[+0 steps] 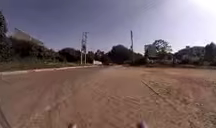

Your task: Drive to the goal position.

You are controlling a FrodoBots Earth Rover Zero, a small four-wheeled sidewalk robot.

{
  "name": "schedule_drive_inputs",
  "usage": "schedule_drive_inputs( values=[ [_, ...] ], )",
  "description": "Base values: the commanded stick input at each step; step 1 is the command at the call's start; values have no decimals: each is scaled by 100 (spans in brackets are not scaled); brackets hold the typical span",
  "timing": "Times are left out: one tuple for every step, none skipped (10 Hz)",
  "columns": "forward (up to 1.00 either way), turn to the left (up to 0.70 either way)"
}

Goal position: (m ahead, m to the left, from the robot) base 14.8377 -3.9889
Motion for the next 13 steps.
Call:
schedule_drive_inputs(
  values=[
    [100, -33],
    [100, -26],
    [100, -5],
    [100, 0],
    [100, 0],
    [100, 0],
    [100, 0],
    [100, -26],
    [100, -19],
    [100, 0],
    [100, 0],
    [100, 0],
    [100, 0]
  ],
)
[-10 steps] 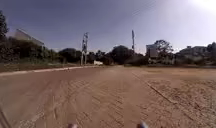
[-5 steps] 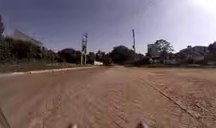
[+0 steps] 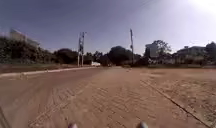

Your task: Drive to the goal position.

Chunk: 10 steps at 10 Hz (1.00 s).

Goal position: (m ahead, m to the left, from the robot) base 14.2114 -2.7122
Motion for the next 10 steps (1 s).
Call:
schedule_drive_inputs(
  values=[
    [100, 0],
    [100, 0],
    [100, 0],
    [100, 0],
    [100, 0],
    [100, 0],
    [100, 0],
    [100, 0],
    [100, 0],
    [100, 0]
  ],
)
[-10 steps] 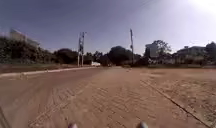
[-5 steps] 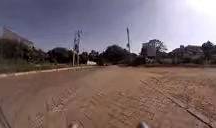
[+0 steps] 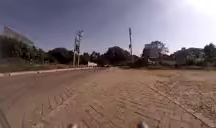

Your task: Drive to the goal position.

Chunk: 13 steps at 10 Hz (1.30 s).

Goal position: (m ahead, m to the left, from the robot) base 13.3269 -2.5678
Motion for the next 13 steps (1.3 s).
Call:
schedule_drive_inputs(
  values=[
    [100, 0],
    [100, 0],
    [100, 0],
    [100, 0],
    [100, -16],
    [100, -35],
    [100, -14],
    [100, 0],
    [100, 0],
    [100, 0],
    [100, 0],
    [100, 0],
    [100, 0]
  ],
)
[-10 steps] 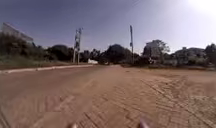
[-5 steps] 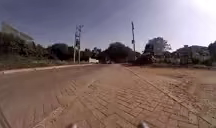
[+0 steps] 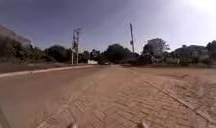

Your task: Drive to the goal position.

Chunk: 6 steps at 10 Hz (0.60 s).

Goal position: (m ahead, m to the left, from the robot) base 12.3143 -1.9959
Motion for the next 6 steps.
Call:
schedule_drive_inputs(
  values=[
    [100, 0],
    [100, 0],
    [100, -22],
    [100, -35],
    [100, -19],
    [100, -11]
  ],
)
